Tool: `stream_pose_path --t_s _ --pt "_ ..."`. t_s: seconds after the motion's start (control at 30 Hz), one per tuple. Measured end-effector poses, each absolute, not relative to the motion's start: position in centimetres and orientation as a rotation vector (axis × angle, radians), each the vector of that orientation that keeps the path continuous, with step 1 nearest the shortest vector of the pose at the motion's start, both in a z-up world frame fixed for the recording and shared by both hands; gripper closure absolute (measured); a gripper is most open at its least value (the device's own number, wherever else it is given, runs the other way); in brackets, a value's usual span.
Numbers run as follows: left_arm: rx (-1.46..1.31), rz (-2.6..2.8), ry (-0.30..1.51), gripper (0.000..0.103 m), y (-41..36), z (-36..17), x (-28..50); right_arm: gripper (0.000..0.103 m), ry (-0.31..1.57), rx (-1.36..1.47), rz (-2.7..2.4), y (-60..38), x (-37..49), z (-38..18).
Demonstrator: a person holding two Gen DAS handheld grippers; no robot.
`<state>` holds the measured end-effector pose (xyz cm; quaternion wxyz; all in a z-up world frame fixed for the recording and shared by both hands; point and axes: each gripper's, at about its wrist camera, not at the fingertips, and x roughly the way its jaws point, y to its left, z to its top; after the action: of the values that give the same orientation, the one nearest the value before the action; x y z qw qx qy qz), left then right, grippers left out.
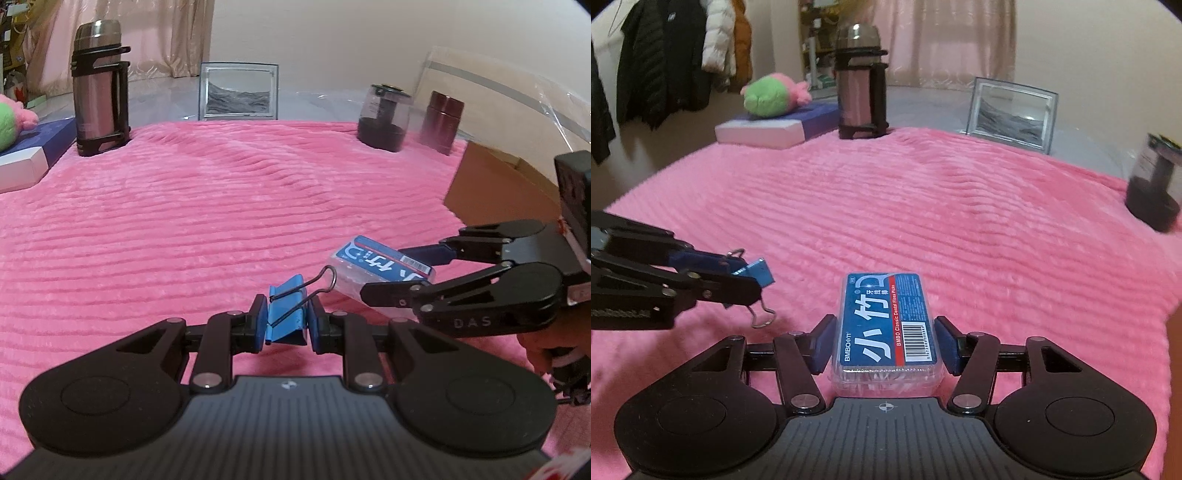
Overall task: Organize rigid objects
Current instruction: 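Carry the binder clip and toothpick case with both tools over the box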
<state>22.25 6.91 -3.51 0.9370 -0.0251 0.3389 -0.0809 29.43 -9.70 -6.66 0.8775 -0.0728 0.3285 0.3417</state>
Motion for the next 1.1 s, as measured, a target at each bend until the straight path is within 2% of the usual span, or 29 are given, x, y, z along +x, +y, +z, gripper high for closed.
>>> stream_pose_path --t_s 0.43,1.1 --pt "-0.008 -0.233 0.668 0.084 2.0 0.0 17.7 0.049 0.641 0.037 0.617 -16.7 22.0 -1.6" --pt "0.037 -0.408 0.605 0.084 -7.2 5.5 13.7 0.049 0.536 0.155 0.45 -28.9 14.3 5.2"
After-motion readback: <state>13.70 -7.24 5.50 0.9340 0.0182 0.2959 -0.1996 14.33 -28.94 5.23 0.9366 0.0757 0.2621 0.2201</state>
